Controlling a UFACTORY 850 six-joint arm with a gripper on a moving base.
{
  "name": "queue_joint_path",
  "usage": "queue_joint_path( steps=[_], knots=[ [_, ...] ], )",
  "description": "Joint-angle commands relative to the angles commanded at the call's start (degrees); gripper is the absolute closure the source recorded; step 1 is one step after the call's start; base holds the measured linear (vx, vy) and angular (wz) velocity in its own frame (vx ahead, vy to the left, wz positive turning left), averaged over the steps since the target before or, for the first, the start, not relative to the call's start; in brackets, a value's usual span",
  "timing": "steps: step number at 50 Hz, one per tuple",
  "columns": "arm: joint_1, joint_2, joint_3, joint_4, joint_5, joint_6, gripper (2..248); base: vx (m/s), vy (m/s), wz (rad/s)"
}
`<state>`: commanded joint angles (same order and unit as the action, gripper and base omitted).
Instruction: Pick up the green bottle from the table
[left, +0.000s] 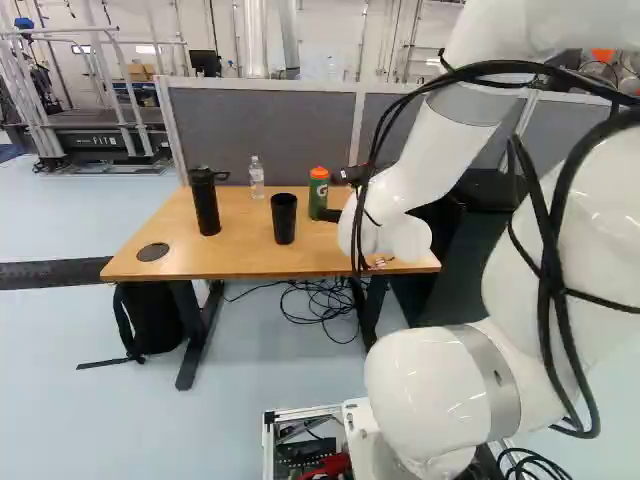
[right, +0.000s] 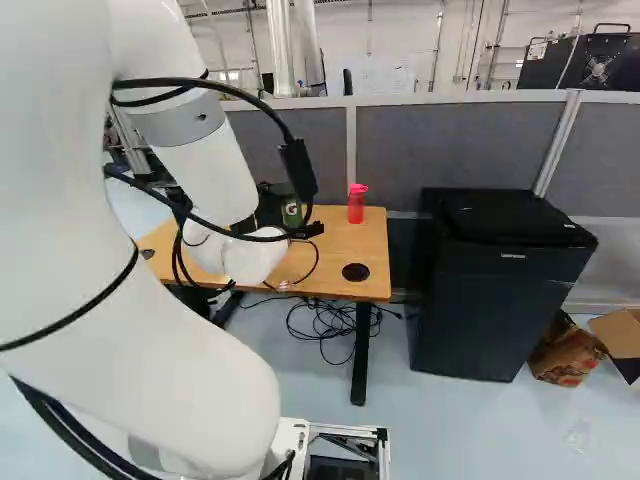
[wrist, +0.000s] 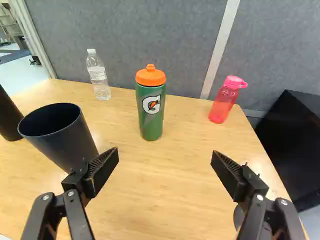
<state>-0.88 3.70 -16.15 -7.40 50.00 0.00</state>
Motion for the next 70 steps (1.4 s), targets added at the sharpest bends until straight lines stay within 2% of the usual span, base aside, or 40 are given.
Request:
queue_joint_path(
  steps=[26, 70],
  knots=[
    [0.5, -7.0, -7.1, -3.3, 0.0, 0.0, 3, 0.000, 0.000, 0.000],
    [0.2, -18.4, -19.8, -8.5, 0.0, 0.0, 3, 0.000, 0.000, 0.000]
  ],
)
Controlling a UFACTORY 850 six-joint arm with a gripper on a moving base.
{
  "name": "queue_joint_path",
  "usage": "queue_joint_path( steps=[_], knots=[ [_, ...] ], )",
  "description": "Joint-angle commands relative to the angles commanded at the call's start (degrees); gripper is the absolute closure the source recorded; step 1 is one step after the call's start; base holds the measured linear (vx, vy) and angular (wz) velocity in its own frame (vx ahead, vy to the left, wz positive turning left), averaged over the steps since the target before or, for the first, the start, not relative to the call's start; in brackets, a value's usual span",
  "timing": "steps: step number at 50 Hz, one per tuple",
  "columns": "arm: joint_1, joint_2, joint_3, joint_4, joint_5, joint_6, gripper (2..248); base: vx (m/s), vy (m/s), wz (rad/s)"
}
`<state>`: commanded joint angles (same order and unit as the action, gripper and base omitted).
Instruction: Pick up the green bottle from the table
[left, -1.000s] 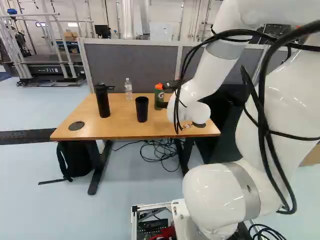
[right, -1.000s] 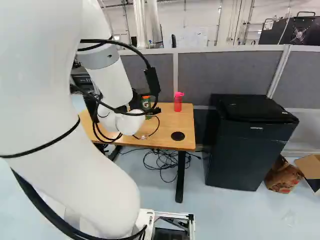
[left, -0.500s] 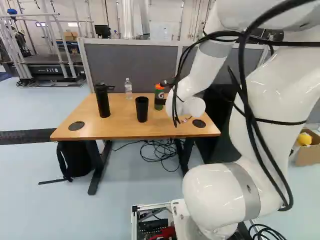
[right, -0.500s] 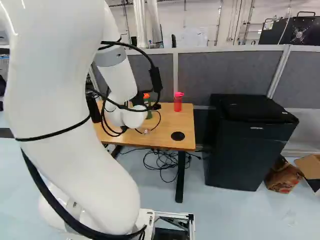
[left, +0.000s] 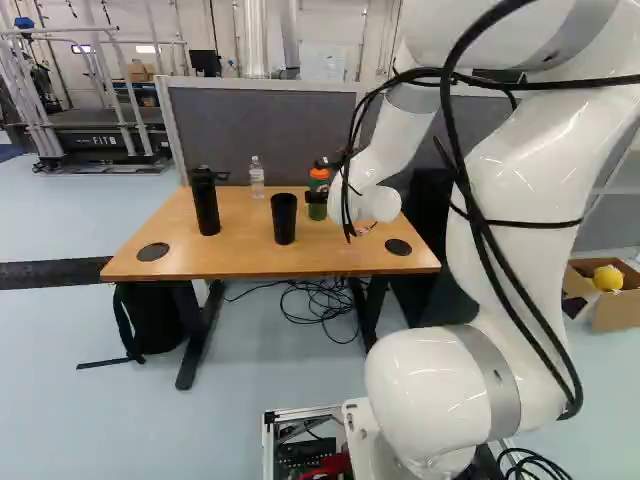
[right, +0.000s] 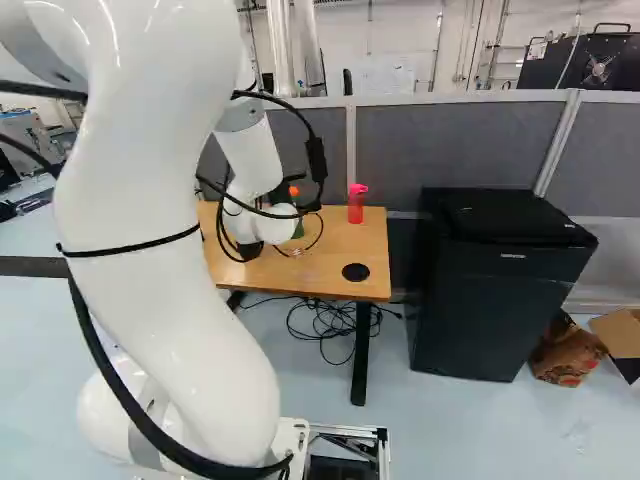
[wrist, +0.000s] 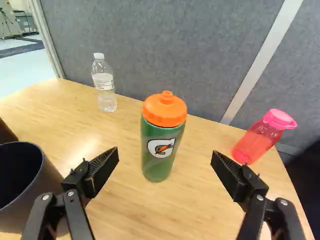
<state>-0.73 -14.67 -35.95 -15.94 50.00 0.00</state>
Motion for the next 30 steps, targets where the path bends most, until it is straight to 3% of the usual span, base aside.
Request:
queue_joint_path(
  steps=[30],
  knots=[
    [0.3, -6.9, -8.4, -2.0, 0.0, 0.0, 3, 0.000, 0.000, 0.000]
  ],
)
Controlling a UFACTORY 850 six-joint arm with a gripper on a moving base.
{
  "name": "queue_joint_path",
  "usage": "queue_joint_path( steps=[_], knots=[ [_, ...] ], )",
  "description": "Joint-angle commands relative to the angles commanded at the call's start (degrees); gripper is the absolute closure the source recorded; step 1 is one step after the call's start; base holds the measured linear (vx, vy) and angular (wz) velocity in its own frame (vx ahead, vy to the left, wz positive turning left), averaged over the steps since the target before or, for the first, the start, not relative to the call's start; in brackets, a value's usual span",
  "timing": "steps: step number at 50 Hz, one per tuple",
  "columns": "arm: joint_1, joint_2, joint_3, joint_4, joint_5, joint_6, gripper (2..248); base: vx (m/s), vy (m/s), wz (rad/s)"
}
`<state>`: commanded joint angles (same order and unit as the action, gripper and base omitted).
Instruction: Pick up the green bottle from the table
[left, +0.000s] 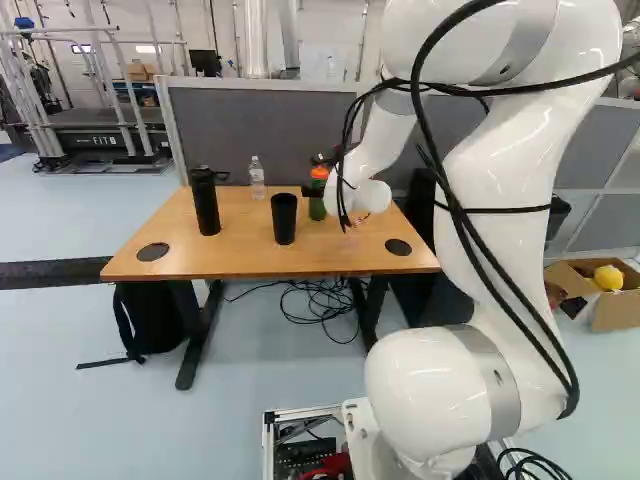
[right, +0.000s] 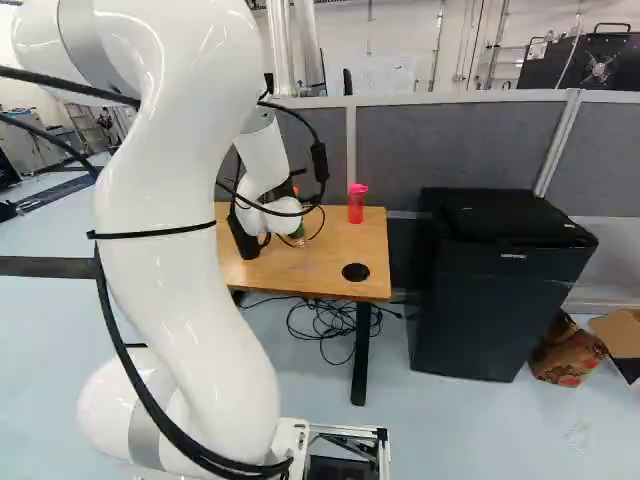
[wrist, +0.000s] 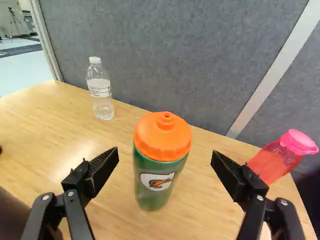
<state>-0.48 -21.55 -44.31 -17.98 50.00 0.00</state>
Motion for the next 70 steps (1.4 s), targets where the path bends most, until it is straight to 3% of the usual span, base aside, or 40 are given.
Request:
queue_joint_path(
  steps=[25, 56, 62, 63, 67, 68, 70],
  knots=[
    [0.2, -5.3, -5.2, -0.1, 0.0, 0.0, 3, 0.000, 0.000, 0.000],
    [0.2, -9.5, -6.7, -0.1, 0.0, 0.0, 3, 0.000, 0.000, 0.000],
    [0.2, -9.6, -6.7, -0.1, 0.0, 0.0, 11, 0.000, 0.000, 0.000],
    [0.2, -9.6, -6.7, -0.1, 0.0, 0.0, 49, 0.000, 0.000, 0.000],
    [0.2, -9.6, -6.7, -0.1, 0.0, 0.0, 49, 0.000, 0.000, 0.000],
    [0.2, -9.6, -6.7, -0.1, 0.0, 0.0, 88, 0.000, 0.000, 0.000],
    [0.2, -9.6, -6.7, -0.1, 0.0, 0.0, 88, 0.000, 0.000, 0.000]
  ],
)
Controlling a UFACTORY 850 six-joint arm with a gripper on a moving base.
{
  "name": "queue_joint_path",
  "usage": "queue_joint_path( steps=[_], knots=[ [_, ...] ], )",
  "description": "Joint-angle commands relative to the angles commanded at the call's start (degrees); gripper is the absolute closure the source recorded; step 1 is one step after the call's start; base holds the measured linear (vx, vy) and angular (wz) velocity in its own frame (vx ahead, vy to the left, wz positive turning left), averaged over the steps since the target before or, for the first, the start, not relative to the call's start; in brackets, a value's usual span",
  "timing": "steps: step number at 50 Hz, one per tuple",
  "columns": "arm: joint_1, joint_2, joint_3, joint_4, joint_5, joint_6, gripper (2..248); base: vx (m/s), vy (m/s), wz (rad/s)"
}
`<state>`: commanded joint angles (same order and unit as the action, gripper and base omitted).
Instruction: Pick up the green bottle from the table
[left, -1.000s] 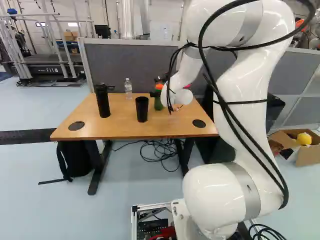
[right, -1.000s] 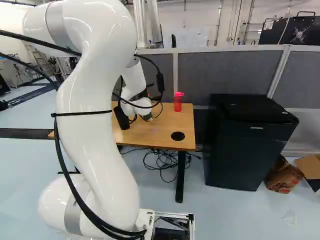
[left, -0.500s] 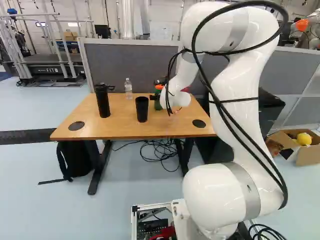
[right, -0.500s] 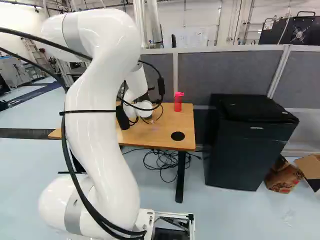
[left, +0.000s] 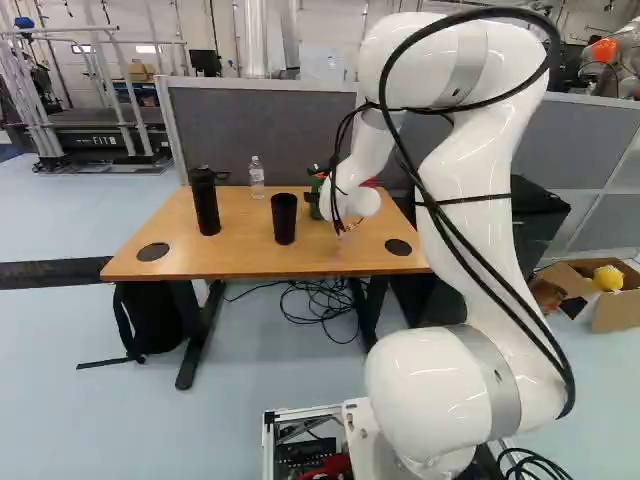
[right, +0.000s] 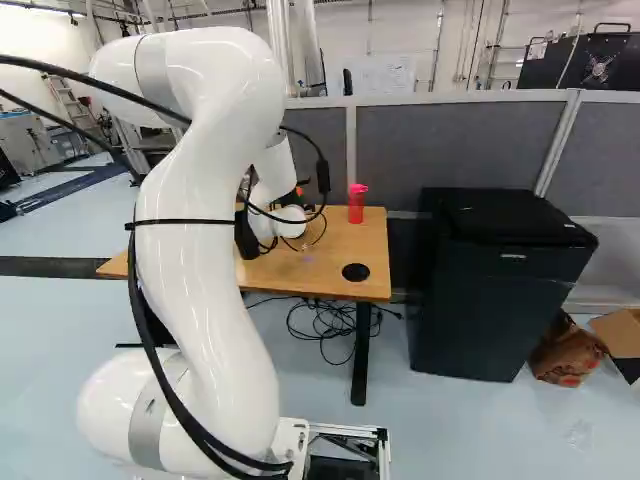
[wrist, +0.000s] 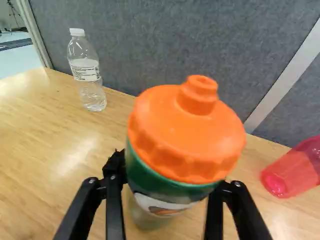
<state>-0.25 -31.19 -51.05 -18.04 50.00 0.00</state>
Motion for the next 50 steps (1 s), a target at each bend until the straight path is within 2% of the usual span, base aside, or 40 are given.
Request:
queue_joint_path(
  steps=[2, 3, 7, 8, 26, 50],
  knots=[
    [0.0, 0.0, 0.0, 0.0, 0.0, 0.0, 88, 0.000, 0.000, 0.000],
    [0.0, 0.0, 0.0, 0.0, 0.0, 0.0, 125, 0.000, 0.000, 0.000],
    [0.0, 0.0, 0.0, 0.0, 0.0, 0.0, 125, 0.000, 0.000, 0.000],
    [0.0, 0.0, 0.0, 0.0, 0.0, 0.0, 137, 0.000, 0.000, 0.000],
    [0.0, 1.6, 0.6, 0.0, 0.0, 0.0, 137, 0.000, 0.000, 0.000],
    [0.0, 7.8, 5.1, 0.6, 0.0, 0.0, 137, 0.000, 0.000, 0.000]
  ],
)
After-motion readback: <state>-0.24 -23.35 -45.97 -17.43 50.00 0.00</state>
